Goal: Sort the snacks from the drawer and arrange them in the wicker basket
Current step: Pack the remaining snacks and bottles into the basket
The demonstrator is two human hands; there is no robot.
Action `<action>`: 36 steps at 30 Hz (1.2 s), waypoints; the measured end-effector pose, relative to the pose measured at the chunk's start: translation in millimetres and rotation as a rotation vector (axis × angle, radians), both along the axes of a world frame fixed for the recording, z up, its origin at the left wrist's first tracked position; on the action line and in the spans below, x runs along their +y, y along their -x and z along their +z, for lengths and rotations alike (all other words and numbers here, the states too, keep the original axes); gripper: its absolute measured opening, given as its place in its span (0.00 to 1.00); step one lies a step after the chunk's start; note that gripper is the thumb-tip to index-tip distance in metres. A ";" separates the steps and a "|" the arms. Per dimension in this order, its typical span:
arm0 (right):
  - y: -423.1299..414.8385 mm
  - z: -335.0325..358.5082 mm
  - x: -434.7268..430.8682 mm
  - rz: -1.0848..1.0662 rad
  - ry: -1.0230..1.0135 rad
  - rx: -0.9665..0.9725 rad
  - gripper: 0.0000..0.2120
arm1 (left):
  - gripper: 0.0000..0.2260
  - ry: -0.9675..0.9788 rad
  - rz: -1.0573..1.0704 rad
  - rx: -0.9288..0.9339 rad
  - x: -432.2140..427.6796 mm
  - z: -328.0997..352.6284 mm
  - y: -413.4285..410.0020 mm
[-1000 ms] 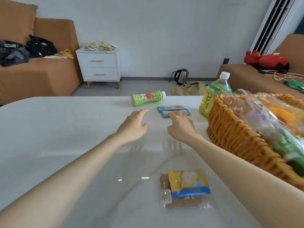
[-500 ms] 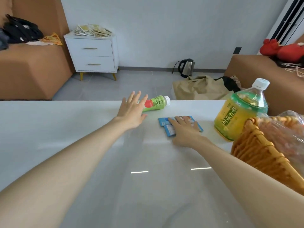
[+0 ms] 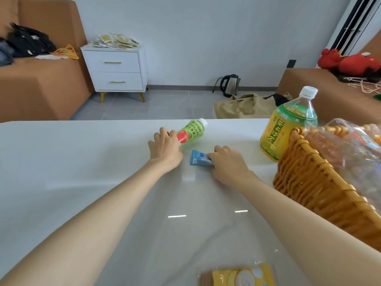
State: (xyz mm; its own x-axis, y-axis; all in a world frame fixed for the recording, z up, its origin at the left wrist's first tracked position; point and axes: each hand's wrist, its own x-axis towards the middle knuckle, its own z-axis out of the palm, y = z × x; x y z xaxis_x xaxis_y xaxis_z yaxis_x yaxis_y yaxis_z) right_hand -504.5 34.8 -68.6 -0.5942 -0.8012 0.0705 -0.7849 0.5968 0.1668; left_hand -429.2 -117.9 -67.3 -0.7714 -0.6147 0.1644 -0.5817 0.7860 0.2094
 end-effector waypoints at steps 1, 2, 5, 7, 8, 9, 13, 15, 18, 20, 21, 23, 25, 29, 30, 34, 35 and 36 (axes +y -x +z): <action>-8.7 -0.9 5.4 0.007 0.001 -0.012 0.14 | 0.19 -0.067 0.011 0.040 4.8 1.2 -12.9; -18.4 -1.8 12.1 0.012 0.004 -0.029 0.14 | 0.19 -0.151 0.020 0.084 10.2 2.5 -26.7; -49.1 -1.8 32.5 0.018 0.021 -0.042 0.12 | 0.20 -0.386 0.001 0.254 27.8 10.5 -70.2; -72.0 1.3 47.2 0.010 0.034 -0.030 0.11 | 0.21 -0.469 -0.028 0.334 42.9 16.3 -100.4; -82.5 4.5 54.9 0.002 0.063 -0.027 0.10 | 0.21 -0.491 -0.042 0.367 51.2 19.2 -115.4; -91.5 9.3 62.3 -0.011 0.101 -0.026 0.09 | 0.21 -0.509 -0.052 0.400 59.7 22.6 -130.3; -128.1 46.3 97.1 -0.062 0.255 -0.028 0.08 | 0.21 -0.678 -0.043 0.521 95.0 32.5 -185.2; -146.0 63.8 117.1 -0.064 0.327 -0.064 0.07 | 0.19 -0.725 -0.028 0.569 112.7 30.9 -209.2; -169.2 86.1 145.7 -0.064 0.430 -0.126 0.05 | 0.20 -0.754 -0.019 0.605 135.6 30.6 -236.1; -185.2 95.5 164.9 -0.067 0.466 -0.167 0.04 | 0.20 -0.763 -0.009 0.602 151.1 29.4 -250.5; -192.0 98.9 173.0 -0.068 0.483 -0.189 0.04 | 0.20 -0.775 -0.009 0.610 158.1 28.2 -256.6; -204.1 102.5 187.2 -0.072 0.503 -0.221 0.06 | 0.22 -0.810 0.001 0.606 170.6 23.9 -267.7; -214.9 103.0 199.1 -0.084 0.485 -0.241 0.06 | 0.23 -0.829 0.028 0.595 180.1 19.5 -276.1; -229.0 100.2 215.1 -0.102 0.435 -0.279 0.05 | 0.23 -0.866 0.054 0.589 190.2 20.4 -279.9; -231.1 99.3 218.4 -0.108 0.433 -0.288 0.05 | 0.23 -0.868 0.058 0.581 191.7 20.2 -279.7; -237.4 95.9 231.7 -0.117 0.422 -0.278 0.05 | 0.24 -0.886 0.060 0.554 197.6 16.3 -279.6; -238.5 95.2 235.3 -0.119 0.415 -0.271 0.05 | 0.28 -0.896 0.079 0.547 200.1 15.1 -280.3; -239.9 94.3 239.1 -0.117 0.406 -0.261 0.06 | 0.34 -0.896 0.117 0.549 203.3 14.0 -282.0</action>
